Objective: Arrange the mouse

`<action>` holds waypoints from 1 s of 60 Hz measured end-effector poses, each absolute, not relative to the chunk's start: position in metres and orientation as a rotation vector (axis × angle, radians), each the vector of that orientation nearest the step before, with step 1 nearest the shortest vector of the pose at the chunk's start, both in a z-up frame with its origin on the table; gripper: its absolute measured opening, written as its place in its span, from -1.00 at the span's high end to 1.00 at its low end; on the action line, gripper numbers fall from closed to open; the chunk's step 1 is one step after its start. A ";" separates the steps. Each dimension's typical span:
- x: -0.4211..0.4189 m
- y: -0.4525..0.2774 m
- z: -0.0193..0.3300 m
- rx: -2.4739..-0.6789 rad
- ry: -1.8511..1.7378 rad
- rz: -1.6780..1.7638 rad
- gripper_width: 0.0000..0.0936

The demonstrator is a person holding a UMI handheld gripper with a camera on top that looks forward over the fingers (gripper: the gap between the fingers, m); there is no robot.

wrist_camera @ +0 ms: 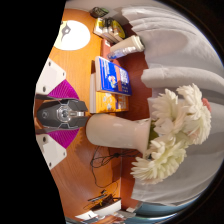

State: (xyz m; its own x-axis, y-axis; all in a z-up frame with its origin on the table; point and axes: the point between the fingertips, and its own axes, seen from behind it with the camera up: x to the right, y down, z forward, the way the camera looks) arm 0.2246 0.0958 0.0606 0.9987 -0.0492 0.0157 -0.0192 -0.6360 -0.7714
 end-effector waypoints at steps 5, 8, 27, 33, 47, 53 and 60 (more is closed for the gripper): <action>0.197 0.104 0.116 -2.185 0.072 -0.048 0.15; 0.178 0.109 0.152 -2.132 0.074 -0.064 0.15; 0.009 0.136 0.255 -1.979 0.013 -0.001 0.14; -0.047 0.138 0.205 -2.051 -0.029 0.042 0.14; -0.109 0.116 0.044 -2.298 -0.087 0.046 0.16; -0.113 0.100 0.003 -2.363 -0.092 0.038 0.25; -0.113 0.093 -0.010 -2.353 -0.086 0.027 0.22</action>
